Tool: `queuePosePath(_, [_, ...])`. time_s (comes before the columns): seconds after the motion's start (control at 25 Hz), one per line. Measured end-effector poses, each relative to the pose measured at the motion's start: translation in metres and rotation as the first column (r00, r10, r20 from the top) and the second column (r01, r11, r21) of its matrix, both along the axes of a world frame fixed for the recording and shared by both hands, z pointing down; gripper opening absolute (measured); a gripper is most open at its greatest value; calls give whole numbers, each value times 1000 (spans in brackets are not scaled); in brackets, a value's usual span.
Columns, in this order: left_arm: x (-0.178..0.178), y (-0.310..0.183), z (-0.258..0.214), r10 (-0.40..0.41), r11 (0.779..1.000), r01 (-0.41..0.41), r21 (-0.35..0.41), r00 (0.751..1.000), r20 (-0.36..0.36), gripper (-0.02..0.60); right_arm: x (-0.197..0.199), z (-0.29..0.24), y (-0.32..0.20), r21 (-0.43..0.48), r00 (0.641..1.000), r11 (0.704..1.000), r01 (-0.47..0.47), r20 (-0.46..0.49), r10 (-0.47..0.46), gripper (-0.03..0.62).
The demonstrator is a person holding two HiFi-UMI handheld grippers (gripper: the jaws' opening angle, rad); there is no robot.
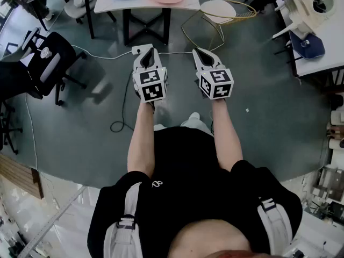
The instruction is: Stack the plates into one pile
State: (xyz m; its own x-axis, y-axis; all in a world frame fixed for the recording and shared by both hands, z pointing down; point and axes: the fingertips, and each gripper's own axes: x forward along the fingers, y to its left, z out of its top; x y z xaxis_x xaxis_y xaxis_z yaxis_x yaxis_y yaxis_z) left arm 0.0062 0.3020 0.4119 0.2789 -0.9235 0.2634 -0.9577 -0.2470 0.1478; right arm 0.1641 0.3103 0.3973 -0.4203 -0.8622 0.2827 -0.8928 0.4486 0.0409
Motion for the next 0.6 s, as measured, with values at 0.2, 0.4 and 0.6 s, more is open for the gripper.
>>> queuePosePath(0.2, [0, -2, -2, 6, 1000, -6, 4, 1000, 5, 15, -2, 0, -2, 3, 1000, 1000, 4, 0, -4, 6])
queuePosePath(0.4, [0, -2, 1, -1, 1000, 1, -5, 1000, 4, 15, 5, -1, -5, 6, 999, 999, -37, 21, 36, 6])
queuePosePath(0.6, [-1, -4, 4, 2, 1000, -2, -12, 1000, 3, 15, 12, 2, -10, -2, 996, 997, -74, 41, 74, 7])
